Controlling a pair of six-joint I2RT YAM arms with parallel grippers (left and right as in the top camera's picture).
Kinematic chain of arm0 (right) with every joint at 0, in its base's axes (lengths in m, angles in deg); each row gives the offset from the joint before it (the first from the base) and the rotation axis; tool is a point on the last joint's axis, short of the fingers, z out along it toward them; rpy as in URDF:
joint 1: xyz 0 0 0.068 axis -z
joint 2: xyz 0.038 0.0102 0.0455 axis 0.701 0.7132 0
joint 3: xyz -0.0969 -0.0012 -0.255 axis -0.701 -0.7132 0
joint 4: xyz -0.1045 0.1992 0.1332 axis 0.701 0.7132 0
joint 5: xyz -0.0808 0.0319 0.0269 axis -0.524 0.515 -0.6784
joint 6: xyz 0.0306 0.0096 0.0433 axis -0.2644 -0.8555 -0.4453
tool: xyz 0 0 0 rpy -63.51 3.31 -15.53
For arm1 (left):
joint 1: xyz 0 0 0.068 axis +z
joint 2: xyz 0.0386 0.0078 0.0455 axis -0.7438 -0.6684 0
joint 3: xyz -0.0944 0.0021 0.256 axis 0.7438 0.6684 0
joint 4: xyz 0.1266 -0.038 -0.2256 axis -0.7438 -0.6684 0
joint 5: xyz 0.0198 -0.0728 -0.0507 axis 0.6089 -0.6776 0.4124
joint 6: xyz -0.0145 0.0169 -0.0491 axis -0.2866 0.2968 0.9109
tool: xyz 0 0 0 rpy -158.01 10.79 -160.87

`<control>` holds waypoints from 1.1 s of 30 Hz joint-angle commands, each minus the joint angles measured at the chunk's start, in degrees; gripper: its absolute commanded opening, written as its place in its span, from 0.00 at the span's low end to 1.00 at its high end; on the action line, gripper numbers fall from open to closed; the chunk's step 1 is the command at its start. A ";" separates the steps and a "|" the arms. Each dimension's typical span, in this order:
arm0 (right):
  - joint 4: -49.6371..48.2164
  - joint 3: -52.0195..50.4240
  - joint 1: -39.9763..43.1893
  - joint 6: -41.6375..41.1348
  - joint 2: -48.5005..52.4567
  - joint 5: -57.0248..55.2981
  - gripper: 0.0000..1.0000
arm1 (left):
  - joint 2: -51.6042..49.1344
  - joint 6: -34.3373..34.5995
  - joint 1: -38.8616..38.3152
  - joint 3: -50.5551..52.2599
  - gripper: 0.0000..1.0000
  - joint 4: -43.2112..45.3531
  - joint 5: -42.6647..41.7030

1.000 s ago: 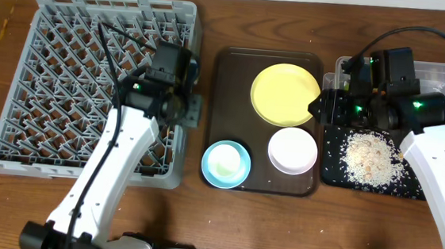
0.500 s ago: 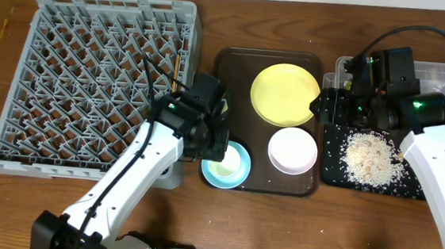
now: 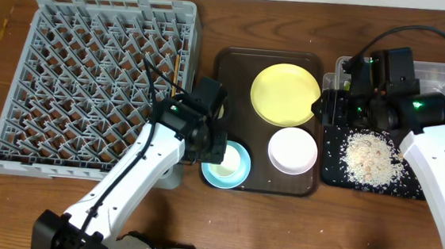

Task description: Sort waste into correct bins and load items into the dishwasher

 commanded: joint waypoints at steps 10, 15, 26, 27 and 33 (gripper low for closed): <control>-3.58 0.74 -20.83 7.08 6.58 1.46 0.60 | 10.82 5.35 14.47 -1.95 0.44 -2.75 2.71; -8.31 0.74 -27.71 3.48 14.51 -2.78 0.60 | 18.56 5.42 19.41 -1.95 0.57 -6.51 1.84; -12.92 0.74 -30.58 -2.67 25.16 -3.08 0.09 | 23.61 5.44 20.15 -1.77 0.61 -11.43 0.70; -12.85 0.79 -30.40 -2.56 24.94 -2.95 0.06 | 23.50 5.44 20.15 -1.53 0.61 -10.84 -0.33; -12.72 0.81 -25.88 1.86 16.20 3.23 0.01 | 22.05 5.38 21.22 -0.68 0.62 -3.96 -14.14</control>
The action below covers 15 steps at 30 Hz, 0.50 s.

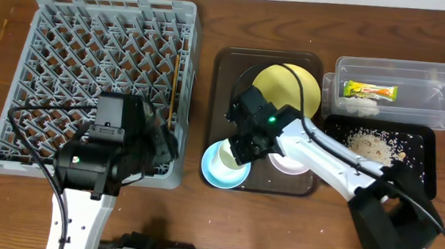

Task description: Sort waste into correct bins and load items into the dishwasher

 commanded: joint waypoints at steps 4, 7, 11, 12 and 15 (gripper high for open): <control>-0.20 0.79 9.53 9.44 -16.63 16.63 0.01 | -1.86 -0.59 3.48 -0.09 0.65 10.99 -28.06; -2.73 0.79 17.53 12.09 -24.61 30.97 0.01 | -2.34 -0.44 4.26 -0.09 0.73 22.84 -47.65; -6.67 0.79 20.17 12.87 -26.62 43.32 0.01 | -2.38 2.40 4.26 -0.09 0.77 30.21 -56.78; -7.76 0.79 20.13 12.85 -26.60 45.72 0.01 | -2.38 3.02 4.26 -0.09 0.77 31.54 -58.69; -9.27 0.79 19.47 12.83 -26.29 47.04 0.01 | -2.38 4.81 4.09 -0.09 0.77 34.97 -64.17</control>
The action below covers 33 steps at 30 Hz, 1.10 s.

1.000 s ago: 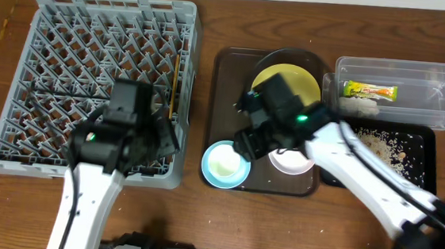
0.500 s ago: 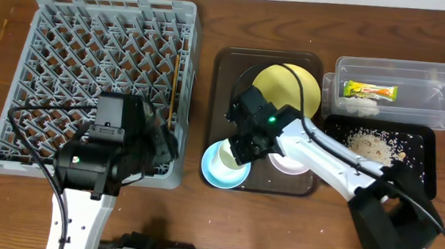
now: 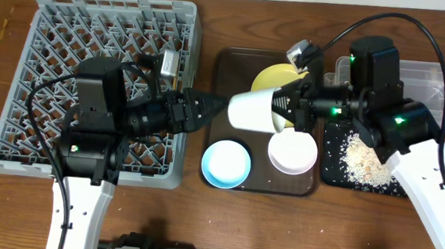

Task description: Sort waste into correct bins and load items into the dishwasher

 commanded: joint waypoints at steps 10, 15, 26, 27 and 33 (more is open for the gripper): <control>-9.90 0.26 -4.66 2.32 1.31 14.16 0.01 | 0.07 2.58 -0.26 -0.42 0.77 4.04 -22.29; -12.66 0.26 -6.51 2.29 1.42 11.45 0.01 | 0.07 2.56 -0.90 -0.42 0.75 4.07 -23.50; -15.13 0.26 -6.99 2.10 1.49 5.90 0.01 | 0.09 3.13 -5.62 -0.44 0.64 6.03 -27.28; -15.28 0.26 -6.93 2.10 1.49 5.92 0.01 | 0.28 3.76 -5.62 -0.44 0.65 6.64 -27.26; -18.58 0.26 -4.68 -0.09 1.46 10.38 0.01 | 1.42 8.72 -5.62 -0.44 0.72 14.05 -27.26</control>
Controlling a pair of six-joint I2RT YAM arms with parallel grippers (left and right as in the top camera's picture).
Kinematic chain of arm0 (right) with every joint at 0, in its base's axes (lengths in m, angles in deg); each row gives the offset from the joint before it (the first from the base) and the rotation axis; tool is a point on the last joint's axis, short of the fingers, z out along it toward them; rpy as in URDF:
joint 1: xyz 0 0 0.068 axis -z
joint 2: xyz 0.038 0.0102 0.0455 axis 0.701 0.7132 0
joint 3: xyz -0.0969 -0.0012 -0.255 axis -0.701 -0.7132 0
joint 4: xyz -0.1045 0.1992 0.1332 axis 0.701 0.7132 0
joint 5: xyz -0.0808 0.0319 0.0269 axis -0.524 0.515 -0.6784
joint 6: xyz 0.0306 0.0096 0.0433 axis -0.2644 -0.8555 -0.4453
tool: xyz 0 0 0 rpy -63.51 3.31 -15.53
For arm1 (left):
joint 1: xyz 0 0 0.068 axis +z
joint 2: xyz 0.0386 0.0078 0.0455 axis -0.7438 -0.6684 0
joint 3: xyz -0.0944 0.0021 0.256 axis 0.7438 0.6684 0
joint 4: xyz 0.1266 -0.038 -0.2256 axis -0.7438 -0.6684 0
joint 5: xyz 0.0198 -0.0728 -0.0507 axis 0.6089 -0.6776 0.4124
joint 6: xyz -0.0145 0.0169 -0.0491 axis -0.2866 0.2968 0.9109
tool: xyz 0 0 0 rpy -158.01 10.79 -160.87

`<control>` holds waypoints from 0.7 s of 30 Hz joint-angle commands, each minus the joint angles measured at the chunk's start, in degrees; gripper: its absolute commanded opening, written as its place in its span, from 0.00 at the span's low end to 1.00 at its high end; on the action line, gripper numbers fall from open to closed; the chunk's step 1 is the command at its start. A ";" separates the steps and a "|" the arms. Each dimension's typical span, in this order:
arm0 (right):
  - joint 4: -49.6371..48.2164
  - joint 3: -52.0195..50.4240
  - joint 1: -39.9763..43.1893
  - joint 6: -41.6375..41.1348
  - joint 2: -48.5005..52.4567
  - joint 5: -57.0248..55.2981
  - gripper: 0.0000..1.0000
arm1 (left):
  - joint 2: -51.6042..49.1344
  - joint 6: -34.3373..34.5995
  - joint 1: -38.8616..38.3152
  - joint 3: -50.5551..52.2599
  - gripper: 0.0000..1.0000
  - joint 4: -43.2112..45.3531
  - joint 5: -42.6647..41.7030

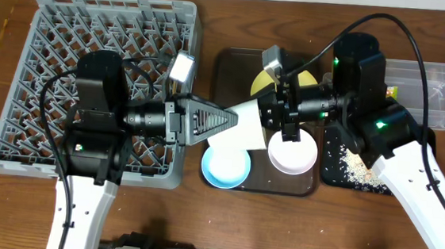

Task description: Sort waste into correct bins and load items into the dishwasher

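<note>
A white cup [239,131] hangs on its side above the brown tray [229,65], over the blue bowl [225,168]. My right gripper [274,121] is shut on the cup's right end. From the left, my left gripper [229,126] reaches in with its fingertips at the cup's left rim; whether its jaws are apart cannot be seen from above. The grey dish rack [63,32] stands at the left. On the tray sit a white bowl [293,154] and a yellow plate [259,84], the plate mostly hidden by the right arm.
At the right lies a black tray [332,166] strewn with rice crumbs. Behind it is a clear plastic bin [436,84], partly covered by the right arm. Bare wood runs along the table's front edge.
The left gripper was short of the cup and now has its tips at the cup's rim. The right gripper with the cup has shifted slightly lower and left over the tray.
First the left gripper was at the blue bowl with the cup in it, the right arm over the bin. Then the right gripper was at the cup, the left back over the rack. Later the right held the cup aloft; now both grippers meet at it.
</note>
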 commanded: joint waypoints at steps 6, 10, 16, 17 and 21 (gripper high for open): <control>-8.13 0.37 4.85 -8.07 0.68 1.97 0.01 | 2.10 6.29 -2.82 -0.46 0.75 9.16 -6.38; -8.37 0.37 5.84 -8.31 0.68 1.88 0.01 | 1.95 6.25 -2.82 -0.44 0.76 9.16 -6.29; -8.35 0.37 3.82 -8.26 0.68 0.70 0.01 | 1.84 6.25 -2.82 -0.44 0.75 9.16 -5.27; -8.35 0.37 3.52 -8.26 0.70 0.33 0.01 | 1.84 6.25 -2.82 -0.44 0.75 9.16 -5.27; -8.48 0.37 2.97 -8.26 0.70 -0.96 0.01 | 1.84 6.23 -2.82 -0.44 0.53 9.14 -5.27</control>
